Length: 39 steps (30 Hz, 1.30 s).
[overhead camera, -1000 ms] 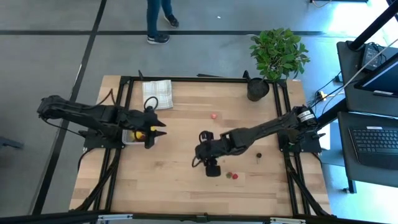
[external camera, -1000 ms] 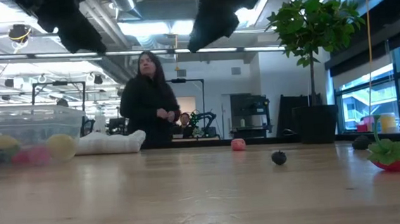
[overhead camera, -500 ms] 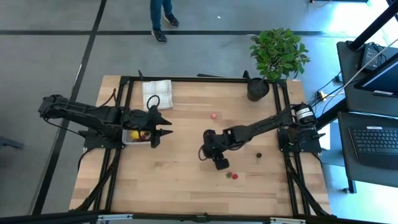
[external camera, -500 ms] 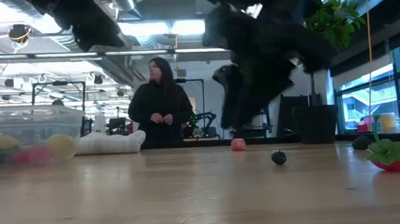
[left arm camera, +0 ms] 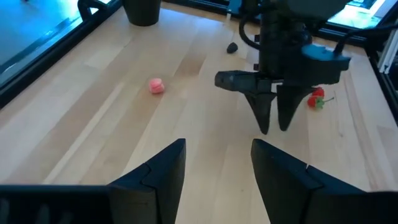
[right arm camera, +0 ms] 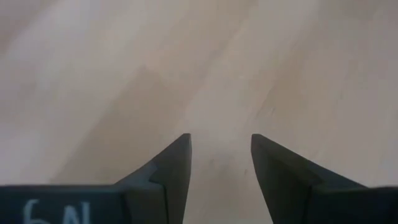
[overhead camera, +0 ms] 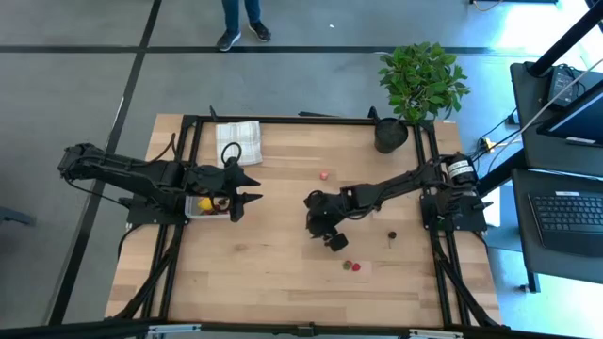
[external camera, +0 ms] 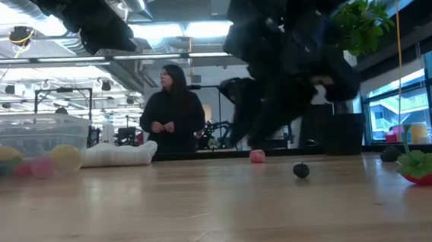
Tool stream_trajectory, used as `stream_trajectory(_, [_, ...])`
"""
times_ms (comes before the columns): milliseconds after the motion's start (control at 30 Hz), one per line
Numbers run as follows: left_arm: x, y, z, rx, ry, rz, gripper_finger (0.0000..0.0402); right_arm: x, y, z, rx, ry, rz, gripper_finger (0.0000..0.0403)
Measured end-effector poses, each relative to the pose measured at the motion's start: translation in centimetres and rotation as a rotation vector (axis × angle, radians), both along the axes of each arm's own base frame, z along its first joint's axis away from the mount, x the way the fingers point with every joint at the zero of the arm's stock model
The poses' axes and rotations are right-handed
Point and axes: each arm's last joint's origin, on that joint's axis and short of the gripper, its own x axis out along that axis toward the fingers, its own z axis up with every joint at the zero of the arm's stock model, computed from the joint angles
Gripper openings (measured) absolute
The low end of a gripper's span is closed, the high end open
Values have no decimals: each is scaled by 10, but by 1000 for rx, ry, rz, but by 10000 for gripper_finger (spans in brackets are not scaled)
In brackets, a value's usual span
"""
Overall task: Pick and placing Produce into tupperware
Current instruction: Put the bottom blue berry into the transparent bin
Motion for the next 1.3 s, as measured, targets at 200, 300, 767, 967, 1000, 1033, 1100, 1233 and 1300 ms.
stream_trajectory(200, [0, 0, 0, -6, -1, 3, 177, 4, 3, 4, 27, -74, 87, 168])
stream_trajectory(300, [0, 0, 0, -4, -1, 3, 177, 4, 3, 4, 1, -87, 117, 168])
stream_trajectory(767, [0, 0, 0, 2, 1, -1, 177, 4, 6, 5, 15, -115, 206, 168])
stream_trajectory(967, [0, 0, 0, 2, 1, -1, 177, 7, 7, 8, 21, -156, 202, 168])
stream_trajectory(1000, [0, 0, 0, 2, 1, -1, 177, 7, 7, 9, 21, -162, 202, 168])
stream_trajectory(1033, [0, 0, 0, 2, 1, -1, 177, 8, 7, 9, 22, -167, 202, 168])
stream_trajectory(1100, [0, 0, 0, 2, 1, -1, 177, 8, 8, 10, 23, -178, 203, 168])
stream_trajectory(1233, [0, 0, 0, 16, 4, -8, 176, 9, 8, 11, 26, -195, 199, 168])
stream_trajectory(1300, [0, 0, 0, 52, 12, -29, 176, 10, 8, 11, 46, -186, 179, 171])
